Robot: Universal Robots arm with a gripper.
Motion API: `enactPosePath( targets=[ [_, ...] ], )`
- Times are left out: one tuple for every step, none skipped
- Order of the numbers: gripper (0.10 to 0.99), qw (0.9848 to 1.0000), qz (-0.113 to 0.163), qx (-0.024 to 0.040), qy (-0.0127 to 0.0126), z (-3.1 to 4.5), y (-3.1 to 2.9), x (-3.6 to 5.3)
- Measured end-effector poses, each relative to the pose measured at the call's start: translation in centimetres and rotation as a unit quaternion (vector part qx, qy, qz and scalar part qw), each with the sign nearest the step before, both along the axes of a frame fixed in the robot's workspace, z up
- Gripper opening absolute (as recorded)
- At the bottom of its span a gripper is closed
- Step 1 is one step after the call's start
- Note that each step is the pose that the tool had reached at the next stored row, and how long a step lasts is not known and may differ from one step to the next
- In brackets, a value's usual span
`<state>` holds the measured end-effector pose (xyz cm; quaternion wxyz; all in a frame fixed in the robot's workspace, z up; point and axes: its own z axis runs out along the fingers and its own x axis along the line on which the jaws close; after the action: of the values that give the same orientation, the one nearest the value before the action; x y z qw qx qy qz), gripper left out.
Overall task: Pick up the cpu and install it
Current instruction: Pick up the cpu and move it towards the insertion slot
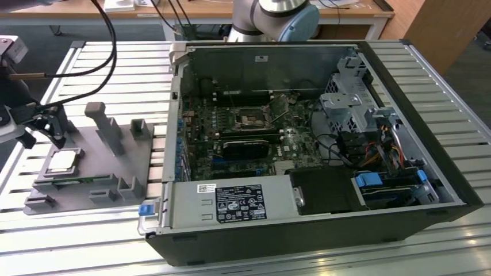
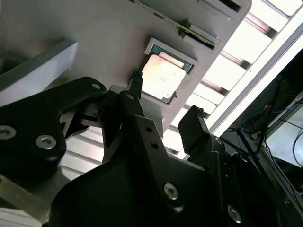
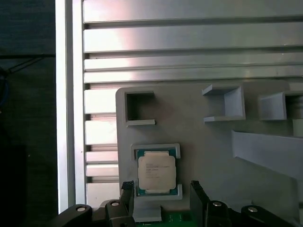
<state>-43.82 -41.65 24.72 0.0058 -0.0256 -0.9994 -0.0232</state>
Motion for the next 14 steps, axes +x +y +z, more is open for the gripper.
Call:
enactPosePath(
  targets=[
    [0.588,1.0000,0.000,0.0000,0.0001,-0.14,0.00,0.09],
    [0.588,1.0000,0.000,-0.0001,0.0001,-0.29,0.01,0.20],
    [0.588,1.0000,0.000,0.0000,0.0001,-0.44,0.01,0.33],
    [0.588,1.0000,0.000,0.0001,-0.0001,-0.58,0.01,0.38],
    [0.588,1.0000,0.000,0.0000,0.0000,-0.69,0.01,0.39],
    [0.588,1.0000,0.001,0.0000,0.0000,-0.79,0.02,0.38],
    [0.588,1.0000,0.004,0.0000,0.0000,-0.87,0.01,0.39],
    [0.588,1.0000,0.009,0.0000,0.0001,-0.90,0.01,0.39],
    [0.588,0.9999,0.014,-0.0001,0.0001,-0.93,0.01,0.39],
    [0.588,0.9998,0.018,0.0000,0.0000,-1.00,0.01,0.39],
    [0.588,0.9998,0.021,0.0000,0.0000,-1.06,0.01,0.39],
    [0.588,0.9997,0.023,0.0000,0.0000,-1.14,0.01,0.39],
    [0.596,0.9997,0.024,-0.0001,0.0000,-1.28,0.00,0.39],
    [0.596,0.9997,0.025,0.0000,0.0000,-1.47,-0.01,0.38]
  ],
)
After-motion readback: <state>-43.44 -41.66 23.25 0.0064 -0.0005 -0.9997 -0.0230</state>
